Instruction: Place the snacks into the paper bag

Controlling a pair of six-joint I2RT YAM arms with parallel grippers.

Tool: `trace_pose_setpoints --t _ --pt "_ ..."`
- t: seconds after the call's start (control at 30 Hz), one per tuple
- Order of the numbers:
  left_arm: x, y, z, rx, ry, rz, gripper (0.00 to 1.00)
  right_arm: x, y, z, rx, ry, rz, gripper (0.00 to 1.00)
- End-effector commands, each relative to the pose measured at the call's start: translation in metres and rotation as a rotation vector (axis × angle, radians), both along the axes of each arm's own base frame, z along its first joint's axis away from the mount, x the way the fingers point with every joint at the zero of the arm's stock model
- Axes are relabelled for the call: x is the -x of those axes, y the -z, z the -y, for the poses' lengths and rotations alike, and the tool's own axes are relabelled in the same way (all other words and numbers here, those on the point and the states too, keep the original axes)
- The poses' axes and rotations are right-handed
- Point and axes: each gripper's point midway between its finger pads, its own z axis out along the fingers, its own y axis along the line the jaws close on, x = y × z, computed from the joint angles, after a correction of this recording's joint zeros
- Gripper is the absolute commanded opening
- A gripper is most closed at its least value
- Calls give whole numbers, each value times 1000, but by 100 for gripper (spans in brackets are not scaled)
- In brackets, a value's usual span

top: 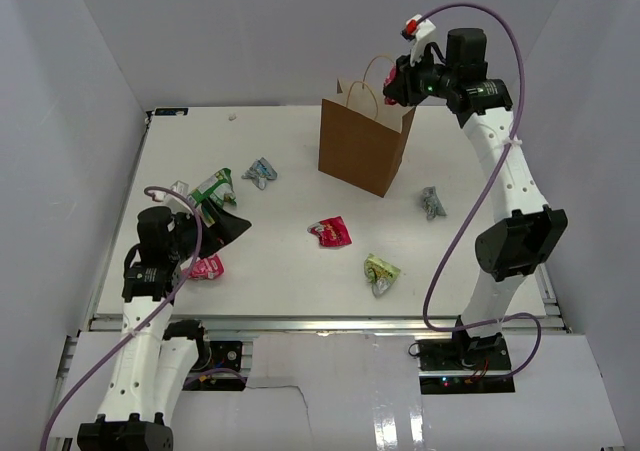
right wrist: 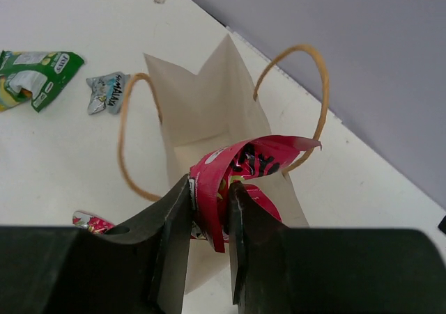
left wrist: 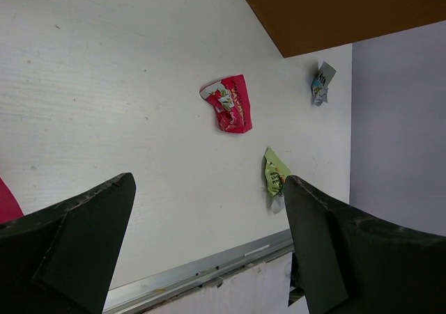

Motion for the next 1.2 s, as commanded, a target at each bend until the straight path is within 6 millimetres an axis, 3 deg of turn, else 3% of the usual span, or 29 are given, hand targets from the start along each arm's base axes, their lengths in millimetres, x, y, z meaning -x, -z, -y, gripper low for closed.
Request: trace_pose_setpoints --t 0.0,0.1,0.13,0.2,0.23,0.4,0.53,0.57,0.63,0.67,0.7,0.73,0.77,0.8,0.83,0.87,0.9,0.97,1.0,1.03,1.1,1.13,1.17 --pt "7 -3 10 45 49 3 98 -17 -18 4 -75 82 15 14" --pt "7 -3 13 55 62 -7 98 -13 -4 1 -84 62 -27 22" --pt "6 -1 14 59 68 -18 98 -12 9 -1 -79 58 -56 28" --pt "5 -3 19 85 93 -26 98 -11 13 3 -67 74 -51 36" --pt "3 1 21 100 104 -50 98 -12 21 5 -57 84 -66 47" --pt "-3 7 46 116 166 -101 98 -10 22 18 -56 112 -72 72" --pt "-12 19 79 50 192 -160 98 -2 14 30 -66 115 -67 76" --pt "-13 26 95 24 224 -198 98 5 6 37 -77 104 -59 77" --pt "-21 37 102 -18 190 -238 98 20 -7 46 -67 68 -25 78" --pt "-19 52 113 -50 207 -288 98 29 -3 55 -72 28 -36 78" --pt "-26 50 118 -64 199 -290 97 36 -2 62 -66 15 -36 78" --pt "-30 56 120 -96 176 -302 94 43 4 69 -63 6 -47 79" --pt "-26 62 130 -123 196 -323 92 60 21 73 -47 -14 -75 79" --pt "-35 69 137 -151 191 -347 91 68 31 91 -51 -7 -93 79" --pt "-37 74 141 -174 184 -361 91 78 46 95 -38 -17 -118 79" --pt "-38 80 146 -211 177 -369 91 100 78 101 4 -38 -156 79" --pt "-42 96 150 -248 172 -406 91 111 92 104 30 -45 -162 79" --pt "-55 96 161 -266 158 -394 91 138 110 108 85 -43 -143 79" --pt "-58 110 163 -287 152 -432 91 154 141 109 110 -56 -188 79" --pt "-67 106 170 -278 152 -420 91 167 140 109 121 -57 -160 79" --pt "-72 112 179 -280 172 -429 90 183 154 108 129 -65 -168 79" --pt "-74 124 183 -288 179 -455 89 193 169 106 124 -73 -200 79" --pt "-81 121 190 -276 187 -441 89 200 169 105 123 -73 -186 79"
